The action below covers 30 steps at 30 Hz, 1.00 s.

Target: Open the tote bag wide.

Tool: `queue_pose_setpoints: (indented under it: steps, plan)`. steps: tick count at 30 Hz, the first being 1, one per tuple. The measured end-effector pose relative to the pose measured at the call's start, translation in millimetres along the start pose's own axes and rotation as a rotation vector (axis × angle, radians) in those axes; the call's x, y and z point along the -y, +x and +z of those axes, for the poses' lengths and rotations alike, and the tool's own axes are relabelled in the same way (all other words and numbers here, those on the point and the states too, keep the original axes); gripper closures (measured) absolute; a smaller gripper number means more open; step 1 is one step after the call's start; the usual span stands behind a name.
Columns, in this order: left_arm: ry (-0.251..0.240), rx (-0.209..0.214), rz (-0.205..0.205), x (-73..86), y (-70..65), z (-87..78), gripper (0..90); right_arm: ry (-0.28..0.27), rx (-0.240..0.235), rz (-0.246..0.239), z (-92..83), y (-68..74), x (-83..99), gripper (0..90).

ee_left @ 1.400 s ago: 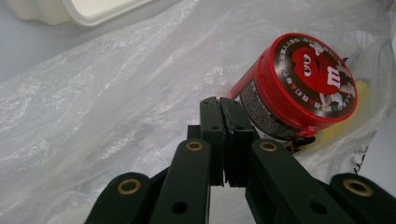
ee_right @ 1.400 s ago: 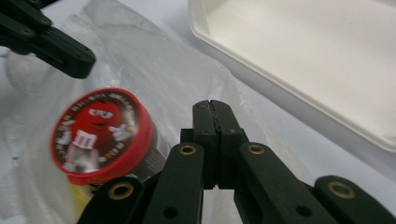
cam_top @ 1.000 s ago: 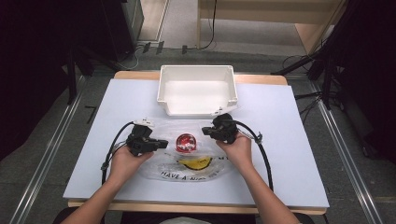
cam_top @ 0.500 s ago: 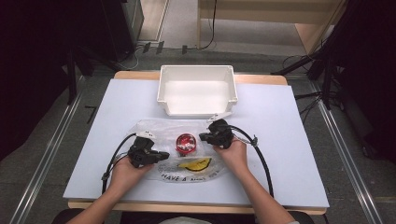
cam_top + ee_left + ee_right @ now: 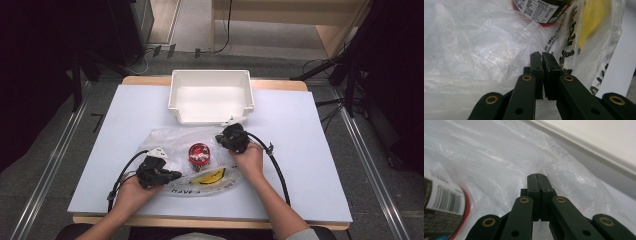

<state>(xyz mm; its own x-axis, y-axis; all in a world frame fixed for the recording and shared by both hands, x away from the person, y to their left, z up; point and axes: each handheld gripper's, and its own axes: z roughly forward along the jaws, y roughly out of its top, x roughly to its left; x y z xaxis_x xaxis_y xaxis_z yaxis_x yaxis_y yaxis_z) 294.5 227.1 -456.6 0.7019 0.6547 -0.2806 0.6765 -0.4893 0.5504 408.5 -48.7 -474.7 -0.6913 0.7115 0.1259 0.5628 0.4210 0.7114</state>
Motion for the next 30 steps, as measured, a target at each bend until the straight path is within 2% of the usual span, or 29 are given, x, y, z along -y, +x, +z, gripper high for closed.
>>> queue_pose_setpoints:
  steps: [3, 8, 14, 19, 21, 25, 27, 30]
  plan:
    - [0.001, -0.001, 0.002, 1.6, -0.4, -1.3, 88.5, -0.008, 0.014, -0.001, 3.4, -2.0, -3.1, 90.0]
    - [0.004, 0.0, 0.006, 4.2, -0.8, -3.4, 88.3, -0.031, 0.028, 0.024, 8.9, -6.5, -6.7, 90.0]
    - [0.007, 0.005, 0.004, 6.3, -0.4, -5.1, 88.4, -0.04, 0.051, 0.016, 10.5, -7.3, -7.4, 90.0]
    - [0.017, 0.019, 0.01, 8.9, -2.4, -6.2, 88.5, -0.04, 0.085, 0.066, 9.7, -12.6, -8.4, 90.0]
    - [0.022, 0.021, 0.017, 10.2, -3.8, -7.1, 88.5, -0.038, 0.098, 0.068, 9.3, -13.6, -8.2, 90.0]
    - [0.026, 0.025, 0.03, 8.9, -4.7, -8.4, 88.3, -0.033, 0.089, 0.091, 7.9, -15.3, -8.3, 90.0]
    - [0.003, 0.033, 0.024, 6.0, -5.2, -10.8, 88.2, -0.021, 0.058, 0.111, 6.2, -14.7, -8.2, 90.0]
    - [-0.009, 0.045, 0.023, 1.6, -4.6, -14.2, 88.3, -0.013, 0.052, 0.09, 2.0, -10.4, -9.0, 90.0]
